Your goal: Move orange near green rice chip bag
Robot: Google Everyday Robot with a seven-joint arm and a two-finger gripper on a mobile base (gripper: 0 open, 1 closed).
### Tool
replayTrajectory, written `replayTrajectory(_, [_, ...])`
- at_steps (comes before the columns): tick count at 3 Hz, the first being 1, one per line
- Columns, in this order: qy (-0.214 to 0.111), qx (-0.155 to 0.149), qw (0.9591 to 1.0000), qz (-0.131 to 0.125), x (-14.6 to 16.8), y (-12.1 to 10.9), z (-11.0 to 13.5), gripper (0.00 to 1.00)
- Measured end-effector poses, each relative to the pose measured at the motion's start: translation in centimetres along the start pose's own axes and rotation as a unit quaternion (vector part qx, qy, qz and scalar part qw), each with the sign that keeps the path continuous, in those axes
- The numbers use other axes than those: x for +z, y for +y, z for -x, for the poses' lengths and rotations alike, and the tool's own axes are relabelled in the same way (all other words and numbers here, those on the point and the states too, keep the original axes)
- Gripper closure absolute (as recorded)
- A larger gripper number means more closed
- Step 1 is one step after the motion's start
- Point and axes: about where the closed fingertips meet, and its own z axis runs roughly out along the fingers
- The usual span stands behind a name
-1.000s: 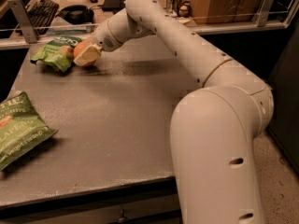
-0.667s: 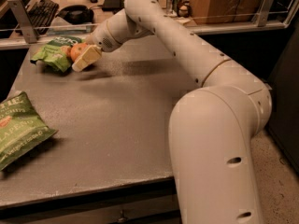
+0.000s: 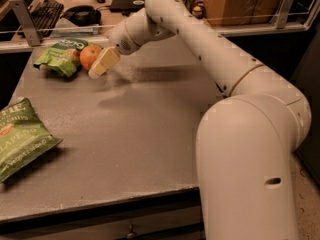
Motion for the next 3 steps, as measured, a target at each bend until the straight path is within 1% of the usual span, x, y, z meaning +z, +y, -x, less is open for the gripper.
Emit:
replayTrajectory(1, [-0.022,-0.014,0.9993,-0.027,-6.3,0.3,-1.5,0.0])
replayTrajectory(2, [-0.081,-0.012,0.9932,-0.083,-16.8,0.1,-5.2,0.0])
replayTrajectory(3, [-0.072,-0.004,0.9931,-0.093,-17.9,0.0,-6.4,0.0])
